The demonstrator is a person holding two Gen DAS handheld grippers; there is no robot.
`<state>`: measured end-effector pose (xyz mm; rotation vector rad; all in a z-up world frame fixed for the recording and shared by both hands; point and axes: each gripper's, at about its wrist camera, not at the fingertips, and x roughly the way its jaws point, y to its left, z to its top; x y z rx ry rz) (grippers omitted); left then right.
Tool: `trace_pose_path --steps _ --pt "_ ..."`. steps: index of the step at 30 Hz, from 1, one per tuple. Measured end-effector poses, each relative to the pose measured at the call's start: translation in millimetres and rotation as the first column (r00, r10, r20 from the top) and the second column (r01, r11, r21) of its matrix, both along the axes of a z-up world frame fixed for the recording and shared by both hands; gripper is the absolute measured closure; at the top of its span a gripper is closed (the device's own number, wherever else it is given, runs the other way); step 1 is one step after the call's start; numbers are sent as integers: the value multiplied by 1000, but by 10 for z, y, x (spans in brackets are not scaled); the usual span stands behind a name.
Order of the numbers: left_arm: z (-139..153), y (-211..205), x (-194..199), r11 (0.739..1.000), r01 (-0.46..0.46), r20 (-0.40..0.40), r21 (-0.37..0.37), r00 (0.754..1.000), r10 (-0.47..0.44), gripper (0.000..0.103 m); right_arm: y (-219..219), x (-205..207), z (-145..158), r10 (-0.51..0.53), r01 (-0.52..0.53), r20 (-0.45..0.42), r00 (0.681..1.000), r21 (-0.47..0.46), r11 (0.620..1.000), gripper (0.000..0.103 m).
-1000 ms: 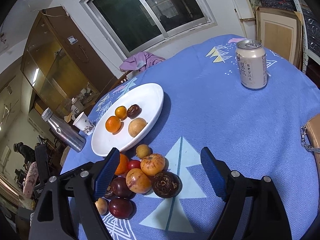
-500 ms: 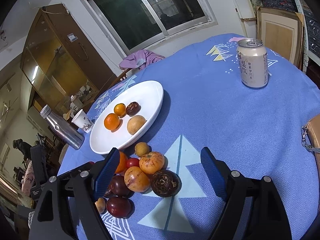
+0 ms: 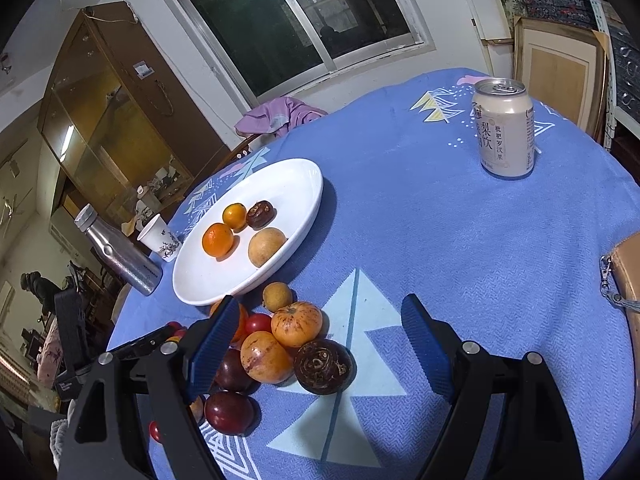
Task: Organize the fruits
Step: 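Grasp the red tomato with the left gripper from the fruit pile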
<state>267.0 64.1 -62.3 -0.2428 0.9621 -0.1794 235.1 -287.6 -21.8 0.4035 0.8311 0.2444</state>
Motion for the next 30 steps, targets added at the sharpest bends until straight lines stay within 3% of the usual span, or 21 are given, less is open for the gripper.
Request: trace_pose_path --steps 3,9,12,15,20,26,30 --pt "-39 100 19 997 -8 -12 -73 1000 7 73 -36 -1 2 -9 9 -2 1000 12 1000 19" --pt "-72 -20 87 999 -23 11 -29 1000 23 68 11 -4 -3 6 -6 0 1000 -4 1000 19" --pt "-80 63 61 995 -30 -16 -90 999 28 73 4 -3 -5 -2 2 0 1000 -1 1000 19" --pt "-17 76 -10 997 -56 10 -55 998 56 74 -30 -5 4 -12 12 5 1000 13 1000 19" --pt "329 72 -211 996 -91 151 21 985 87 74 40 -19 29 37 -37 26 999 3 999 19" --pt "357 -28 -237 999 -41 147 17 988 38 74 240 1 -50 120 -120 -11 993 -45 992 19" --pt "331 -11 -219 999 -32 134 -2 990 32 74 376 -28 -127 206 -205 -61 977 21 979 26"
